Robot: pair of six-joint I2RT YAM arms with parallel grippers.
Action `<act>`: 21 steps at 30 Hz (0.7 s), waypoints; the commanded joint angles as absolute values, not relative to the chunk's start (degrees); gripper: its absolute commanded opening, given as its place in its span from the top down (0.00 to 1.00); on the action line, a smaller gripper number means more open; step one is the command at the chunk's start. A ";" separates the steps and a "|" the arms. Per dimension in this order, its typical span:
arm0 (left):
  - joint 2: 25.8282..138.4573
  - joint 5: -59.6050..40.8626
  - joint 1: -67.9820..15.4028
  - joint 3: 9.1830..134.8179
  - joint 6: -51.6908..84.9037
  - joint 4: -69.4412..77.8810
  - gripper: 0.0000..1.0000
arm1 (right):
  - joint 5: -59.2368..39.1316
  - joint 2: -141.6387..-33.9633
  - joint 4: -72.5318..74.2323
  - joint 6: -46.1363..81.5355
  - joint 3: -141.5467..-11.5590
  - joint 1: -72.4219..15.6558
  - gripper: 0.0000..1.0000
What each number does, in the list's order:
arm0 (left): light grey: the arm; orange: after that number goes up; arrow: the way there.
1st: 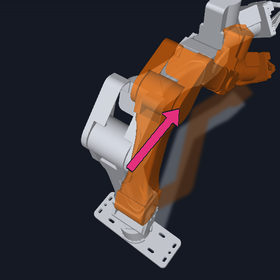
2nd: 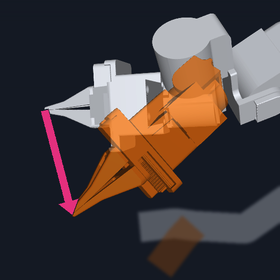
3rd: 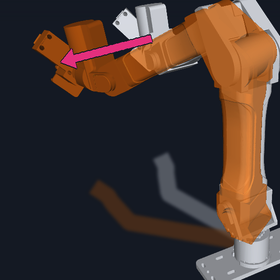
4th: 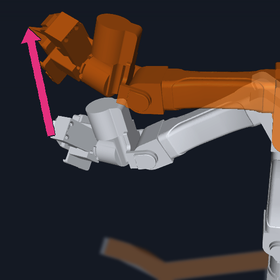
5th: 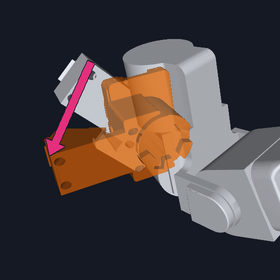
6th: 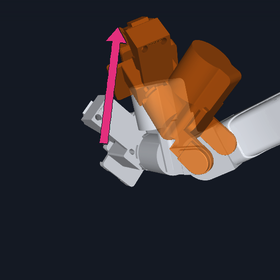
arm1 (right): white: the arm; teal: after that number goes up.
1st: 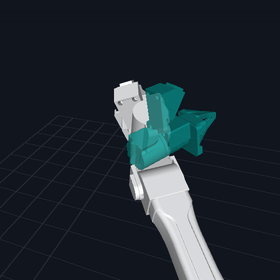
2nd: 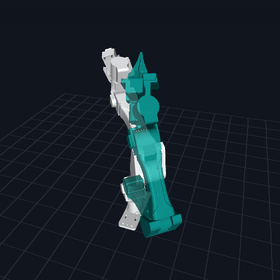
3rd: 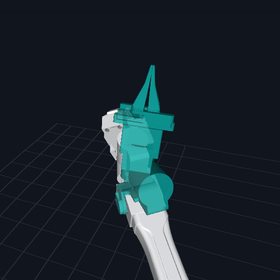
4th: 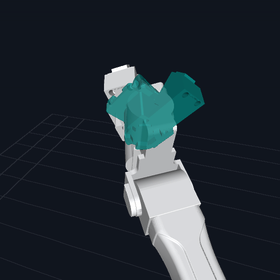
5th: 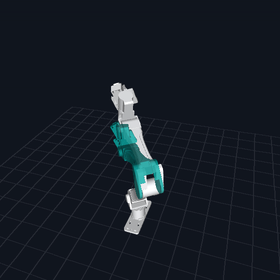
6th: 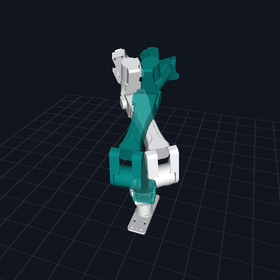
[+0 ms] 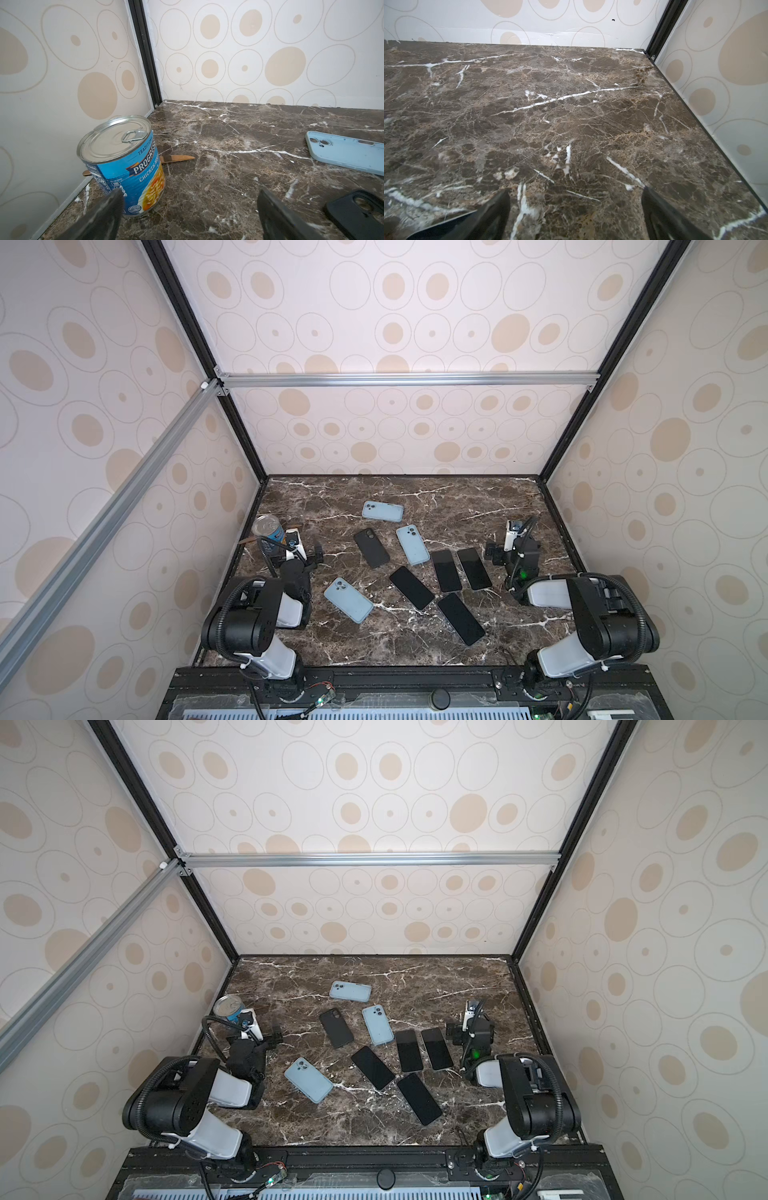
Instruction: Put the phone into the phone case
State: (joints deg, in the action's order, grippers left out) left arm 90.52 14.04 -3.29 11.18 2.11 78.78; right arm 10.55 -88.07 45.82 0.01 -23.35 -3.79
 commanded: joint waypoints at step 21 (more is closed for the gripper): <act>90.88 13.79 -3.43 12.43 1.49 79.21 0.01 | 10.93 -88.20 46.32 0.43 -23.92 -3.61 0.00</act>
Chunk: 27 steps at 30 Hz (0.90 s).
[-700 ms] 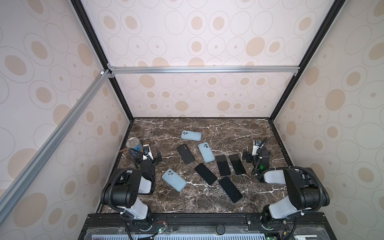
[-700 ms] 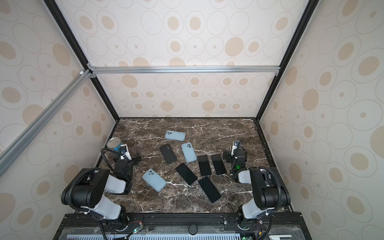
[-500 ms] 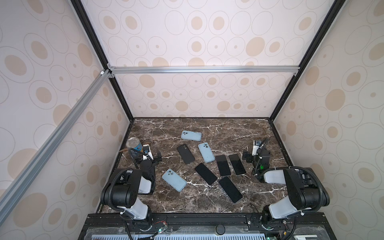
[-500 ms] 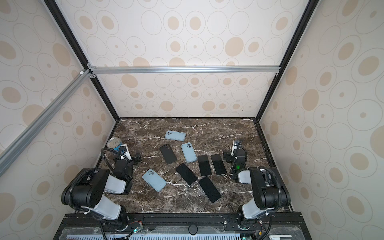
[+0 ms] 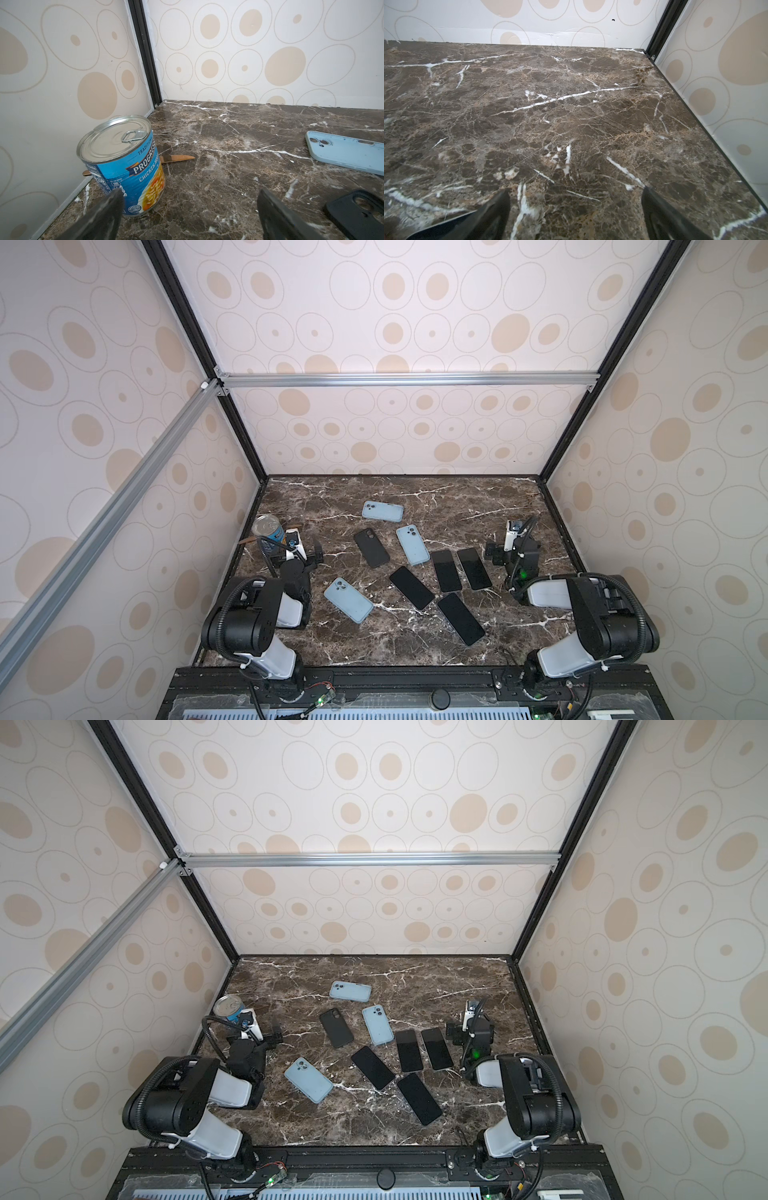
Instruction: Put the phone into the phone case
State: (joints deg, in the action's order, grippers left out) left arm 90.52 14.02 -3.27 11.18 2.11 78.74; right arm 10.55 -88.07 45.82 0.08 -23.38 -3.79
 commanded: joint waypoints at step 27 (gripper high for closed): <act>59.86 4.26 -4.10 30.53 7.67 36.83 0.13 | -4.40 -64.69 -4.07 9.31 -44.20 -5.53 0.09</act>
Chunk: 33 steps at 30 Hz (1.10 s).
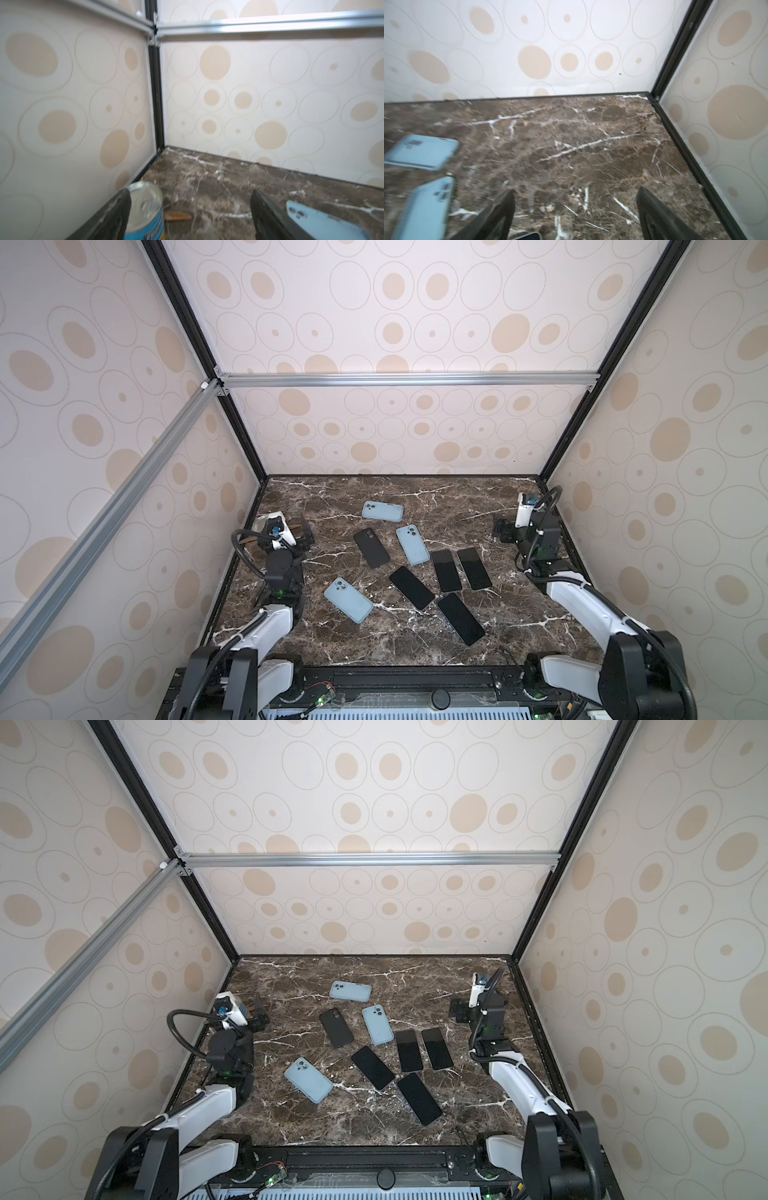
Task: Put the phone into the phone case
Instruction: 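Reach the right gripper to the pink-edged black phone while the left arm advances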
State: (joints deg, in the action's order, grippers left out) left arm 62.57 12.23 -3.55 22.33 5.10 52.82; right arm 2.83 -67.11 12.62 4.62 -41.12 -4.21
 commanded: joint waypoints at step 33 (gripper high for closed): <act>44.00 -6.25 -21.97 28.03 9.14 -3.08 0.16 | 3.28 -92.84 -33.41 5.01 -63.09 -52.32 0.09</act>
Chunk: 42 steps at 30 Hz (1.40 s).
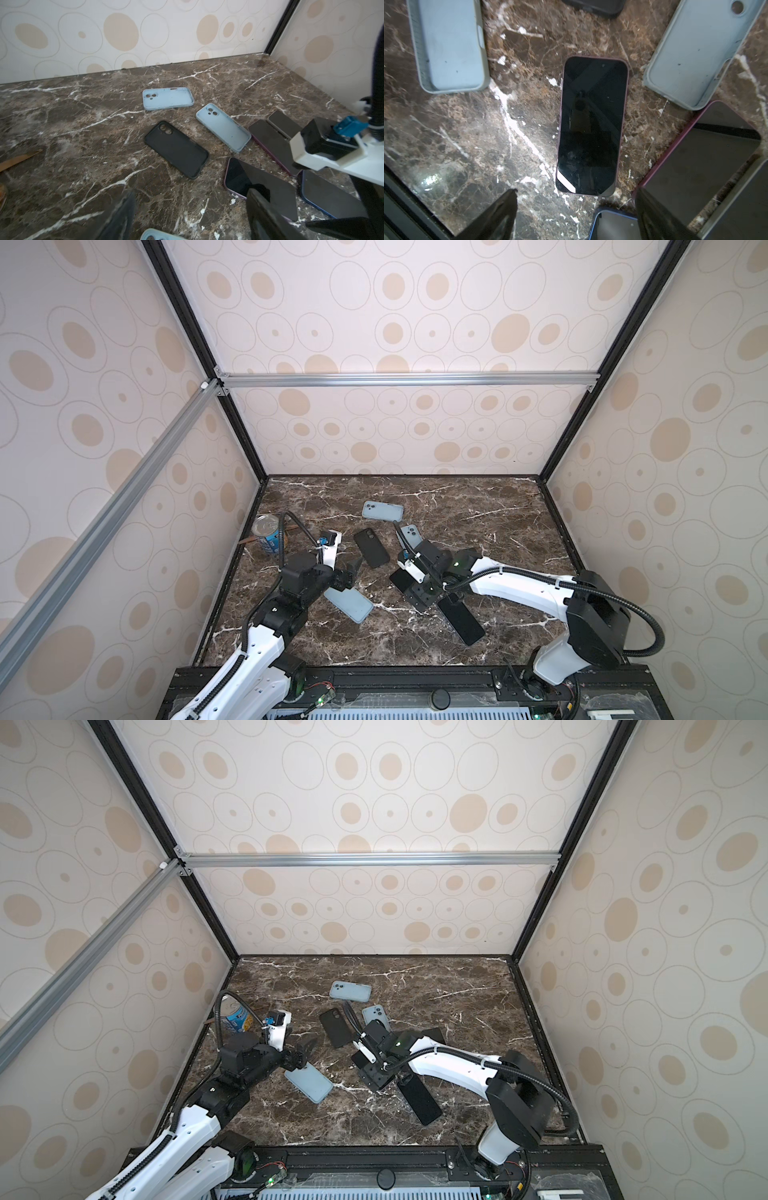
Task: Put the phone into the phone case
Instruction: 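Reach the right gripper to the pink-edged black phone while the left arm advances, then grasp the pink-edged phone with the right gripper and lift it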
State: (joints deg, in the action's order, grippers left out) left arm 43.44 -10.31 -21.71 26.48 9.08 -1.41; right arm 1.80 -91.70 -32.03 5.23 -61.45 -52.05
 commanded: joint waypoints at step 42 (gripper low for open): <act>44.47 -3.37 -22.59 26.93 8.93 -2.11 0.13 | 2.33 -108.86 -37.79 9.09 -69.71 -51.53 0.12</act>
